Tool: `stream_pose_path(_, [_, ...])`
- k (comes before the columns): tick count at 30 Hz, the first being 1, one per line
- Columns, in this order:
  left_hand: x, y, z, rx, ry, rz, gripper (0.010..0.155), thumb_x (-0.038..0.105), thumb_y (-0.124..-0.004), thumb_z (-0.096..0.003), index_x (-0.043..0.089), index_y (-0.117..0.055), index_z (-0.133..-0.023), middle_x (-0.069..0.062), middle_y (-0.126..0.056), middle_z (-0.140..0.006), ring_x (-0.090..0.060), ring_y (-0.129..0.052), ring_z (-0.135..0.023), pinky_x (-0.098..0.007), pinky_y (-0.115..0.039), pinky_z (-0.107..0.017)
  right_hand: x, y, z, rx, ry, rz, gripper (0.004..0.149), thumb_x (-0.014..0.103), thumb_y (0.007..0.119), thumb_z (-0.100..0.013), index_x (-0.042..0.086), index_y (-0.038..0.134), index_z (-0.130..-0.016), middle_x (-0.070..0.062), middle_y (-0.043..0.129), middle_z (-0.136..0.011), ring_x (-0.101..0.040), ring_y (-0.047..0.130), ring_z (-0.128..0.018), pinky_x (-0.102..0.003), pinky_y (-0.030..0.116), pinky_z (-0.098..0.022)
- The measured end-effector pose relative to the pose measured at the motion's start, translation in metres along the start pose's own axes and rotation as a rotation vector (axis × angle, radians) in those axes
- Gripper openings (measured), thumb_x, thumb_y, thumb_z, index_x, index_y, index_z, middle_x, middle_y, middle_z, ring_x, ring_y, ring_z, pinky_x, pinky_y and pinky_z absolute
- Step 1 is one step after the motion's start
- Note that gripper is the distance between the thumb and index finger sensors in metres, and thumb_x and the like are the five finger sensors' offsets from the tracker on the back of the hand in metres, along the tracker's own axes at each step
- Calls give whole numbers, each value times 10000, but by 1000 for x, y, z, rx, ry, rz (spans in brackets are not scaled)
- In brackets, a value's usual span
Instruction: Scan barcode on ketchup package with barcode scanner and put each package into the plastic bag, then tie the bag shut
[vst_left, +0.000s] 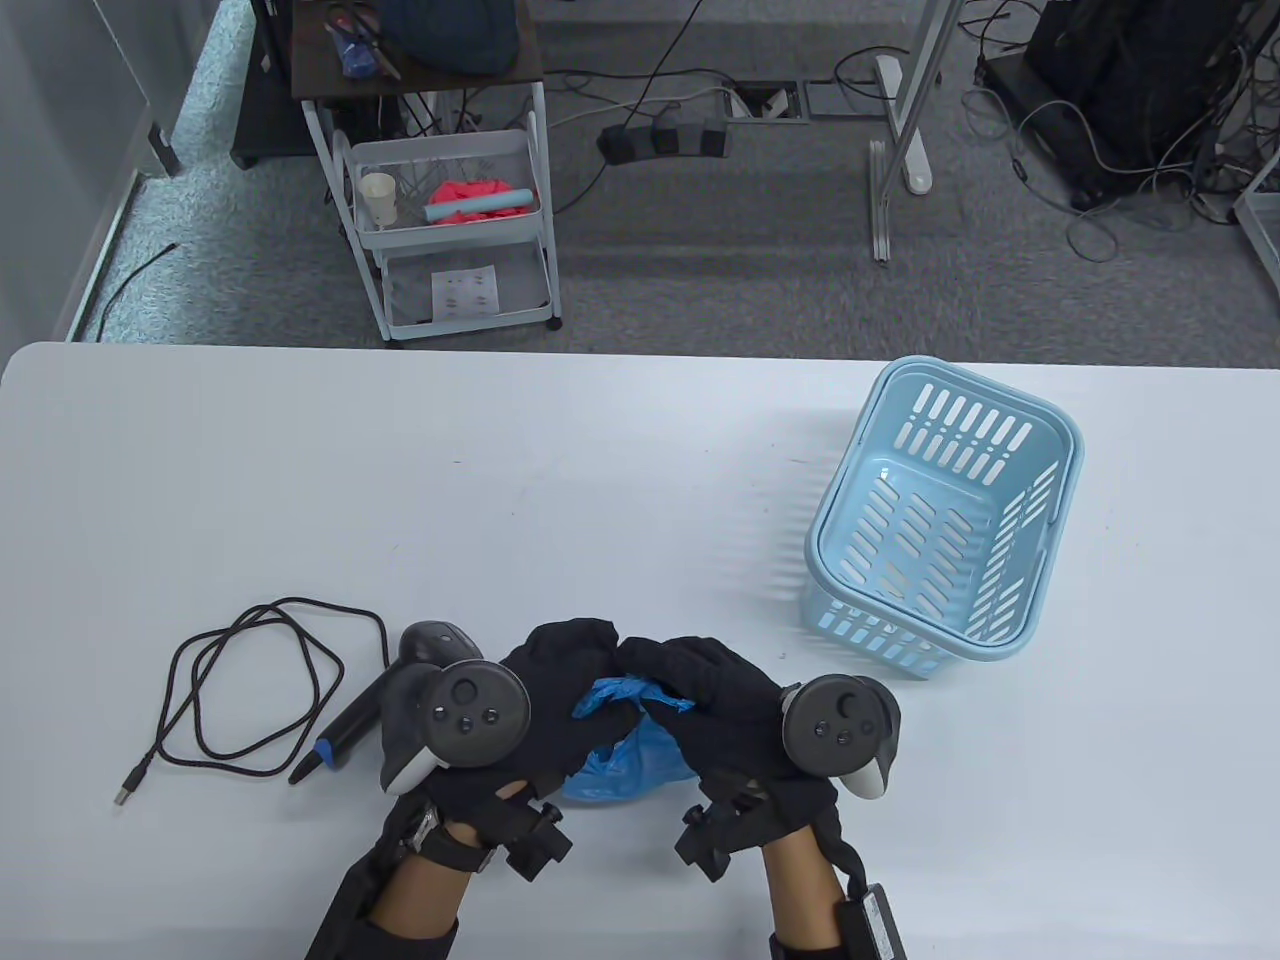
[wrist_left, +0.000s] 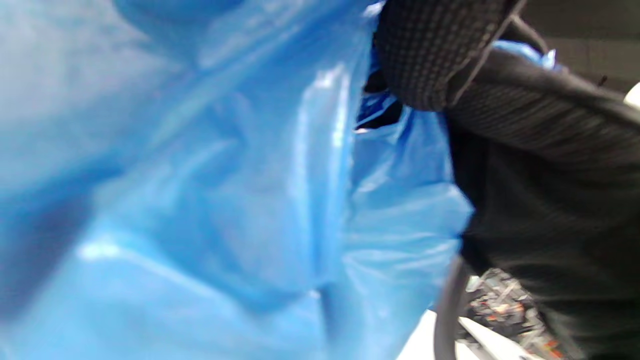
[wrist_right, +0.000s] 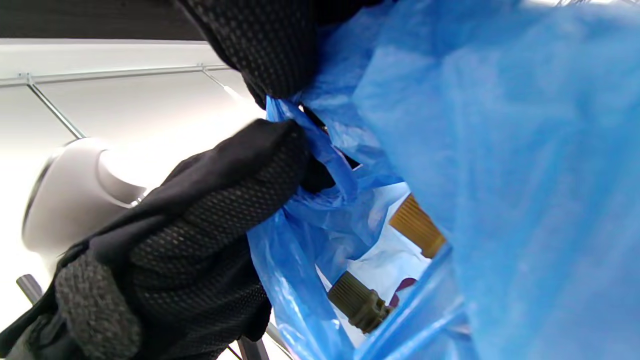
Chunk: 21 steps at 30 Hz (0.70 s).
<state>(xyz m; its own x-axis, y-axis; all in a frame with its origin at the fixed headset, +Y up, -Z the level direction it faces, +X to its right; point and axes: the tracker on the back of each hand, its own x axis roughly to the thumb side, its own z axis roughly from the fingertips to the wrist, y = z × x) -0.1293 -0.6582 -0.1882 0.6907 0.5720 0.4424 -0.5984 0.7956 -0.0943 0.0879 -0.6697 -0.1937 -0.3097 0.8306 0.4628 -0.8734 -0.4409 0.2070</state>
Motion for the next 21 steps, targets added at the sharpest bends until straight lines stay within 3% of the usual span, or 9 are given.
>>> stream_pose_path(5, [15,-1,4,119,-7,-317,450,485,-834,-446,146,-849,-742,-35,-711,-1027,-411,-788,-955,-587,-662,-713,2,0,1,-6,-11,17,408,200,826,-516,158,752,-914,-144,864,-796,-392,833,-725,-576,691,-602])
stream_pose_path(9, [18,-2,5,159,10,-446,461,528,-807,-444,161,-847,-721,-31,-724,-1011,-407,-803,-936,-577,-672,-705,4,1,1,9,-25,27,362,204,830,-513,173,788,-871,-147,871,-787,-396,833,-722,-580,690,-599])
stream_pose_path(15, [16,-2,5,180,32,-503,485,578,-775,-442,157,-880,-659,-32,-764,-980,-404,-833,-902,-571,-688,-688,5,2,1,52,-40,40,335,191,833,-511,195,820,-845,-157,858,-816,-411,815,-748,-588,673,-615])
stream_pose_path(21, [14,-2,4,165,52,-475,471,539,-713,-489,155,-883,-702,-40,-756,-994,-412,-827,-909,-571,-689,-686,6,5,1,92,-48,44,322,180,838,-507,203,839,-828,-156,855,-830,-419,803,-769,-597,658,-627])
